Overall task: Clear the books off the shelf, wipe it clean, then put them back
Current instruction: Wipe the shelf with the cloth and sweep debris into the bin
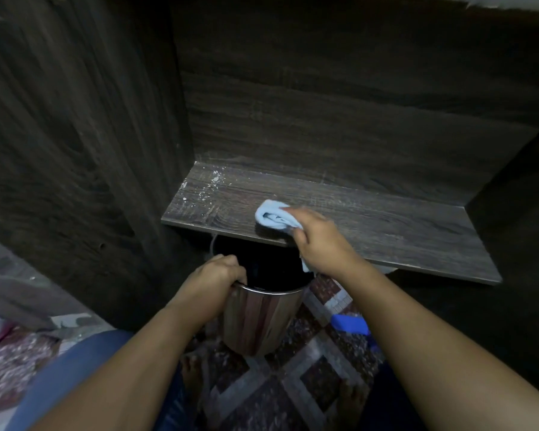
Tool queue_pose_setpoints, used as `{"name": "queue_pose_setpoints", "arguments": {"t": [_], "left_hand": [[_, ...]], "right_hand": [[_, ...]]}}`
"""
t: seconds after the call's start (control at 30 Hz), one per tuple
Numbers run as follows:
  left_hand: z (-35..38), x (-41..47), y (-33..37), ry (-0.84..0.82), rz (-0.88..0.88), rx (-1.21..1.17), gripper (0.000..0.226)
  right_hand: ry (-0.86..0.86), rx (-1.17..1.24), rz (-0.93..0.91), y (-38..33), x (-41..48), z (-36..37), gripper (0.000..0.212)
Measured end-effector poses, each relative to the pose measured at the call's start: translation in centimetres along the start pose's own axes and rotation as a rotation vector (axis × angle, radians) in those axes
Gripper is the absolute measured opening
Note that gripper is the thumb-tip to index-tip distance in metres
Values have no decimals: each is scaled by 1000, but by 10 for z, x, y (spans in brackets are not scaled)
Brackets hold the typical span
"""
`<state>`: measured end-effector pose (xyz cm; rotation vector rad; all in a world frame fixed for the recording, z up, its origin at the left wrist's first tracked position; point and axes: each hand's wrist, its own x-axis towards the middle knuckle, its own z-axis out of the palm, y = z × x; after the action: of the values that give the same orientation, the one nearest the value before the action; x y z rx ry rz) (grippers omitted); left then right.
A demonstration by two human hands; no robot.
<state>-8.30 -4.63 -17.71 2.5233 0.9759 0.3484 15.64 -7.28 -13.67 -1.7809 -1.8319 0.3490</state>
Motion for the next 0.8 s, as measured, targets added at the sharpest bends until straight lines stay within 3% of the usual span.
{"name": "queue_pose_setpoints", "arguments": {"t": [0.1, 0.13, 0.23, 0.3, 0.4, 0.5, 0.6, 0.7, 0.8], "left_hand": [[11, 8, 8, -66, -8, 1, 25], [14, 11, 9, -81, -14, 1, 34], [24, 19, 14, -98, 8, 12, 42], [28, 23, 14, -90, 5, 8, 40], [34, 28, 13, -66, 2, 1, 38], [46, 33, 16, -41, 15, 1, 30], [62, 39, 21, -10, 15, -1, 20], [82, 45, 25, -13, 19, 8, 21], [98, 52, 29, -19, 30, 27, 14]], "right_hand": [[180, -233, -50, 18, 1, -5, 50], [146, -326, -35, 22, 3, -8, 50], [-179, -548, 68, 35, 0, -7, 57], [-206, -504, 45, 35, -12, -7, 62], [-85, -366, -118, 28, -42, -8, 51], [-159, -393, -198, 30, -77, 9, 45], [-124, -502, -162, 43, -97, 36, 42], [-15, -533, -131, 61, -99, 52, 21], [-72, -550, -67, 77, -92, 58, 31]]}}
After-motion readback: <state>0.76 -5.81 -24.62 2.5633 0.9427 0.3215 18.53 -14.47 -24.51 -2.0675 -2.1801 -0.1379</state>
